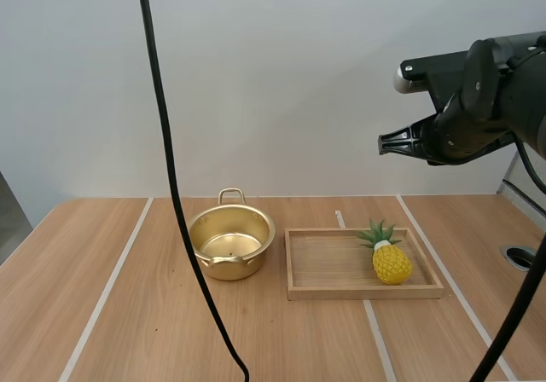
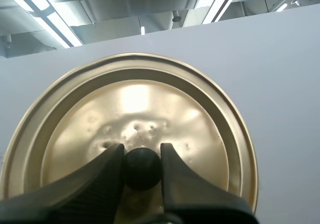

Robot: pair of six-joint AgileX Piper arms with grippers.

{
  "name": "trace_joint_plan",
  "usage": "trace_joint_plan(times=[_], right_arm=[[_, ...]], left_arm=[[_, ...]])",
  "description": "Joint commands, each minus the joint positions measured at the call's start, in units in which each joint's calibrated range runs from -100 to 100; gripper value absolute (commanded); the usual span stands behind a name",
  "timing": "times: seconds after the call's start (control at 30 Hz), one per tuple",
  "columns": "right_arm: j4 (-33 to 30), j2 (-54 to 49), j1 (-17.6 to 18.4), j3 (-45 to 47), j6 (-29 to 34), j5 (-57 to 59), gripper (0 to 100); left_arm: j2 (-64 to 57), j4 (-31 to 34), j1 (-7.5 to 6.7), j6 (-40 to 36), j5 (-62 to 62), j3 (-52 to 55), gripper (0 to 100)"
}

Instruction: Open the pot, put the pineapple inside, and close it

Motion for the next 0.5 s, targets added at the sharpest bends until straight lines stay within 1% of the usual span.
trace_joint_plan(times=[0.0,0.1,0.23,0.47], right_arm=[[0.28,0.5,-0.2,-0.48,-0.77,0.26,0],[2.76,1.76,-0.2,-0.48,-3.81,0.7,0],[8.58,3.62,-0.2,-0.48,-7.86,2.6,0],[9.32,6.75,-0.2,-0.48,-8.18,4.49,0]], left_arm=[[-0.41,-0.66,-0.11,-0.51,-1.4,-0.59,0],[-0.41,-0.66,-0.11,-0.51,-1.4,-0.59,0],[-0.46,-0.01,-0.11,-0.51,-1.4,-0.59,0],[-0.46,0.0,-0.11,-0.51,-1.55,-0.59,0]])
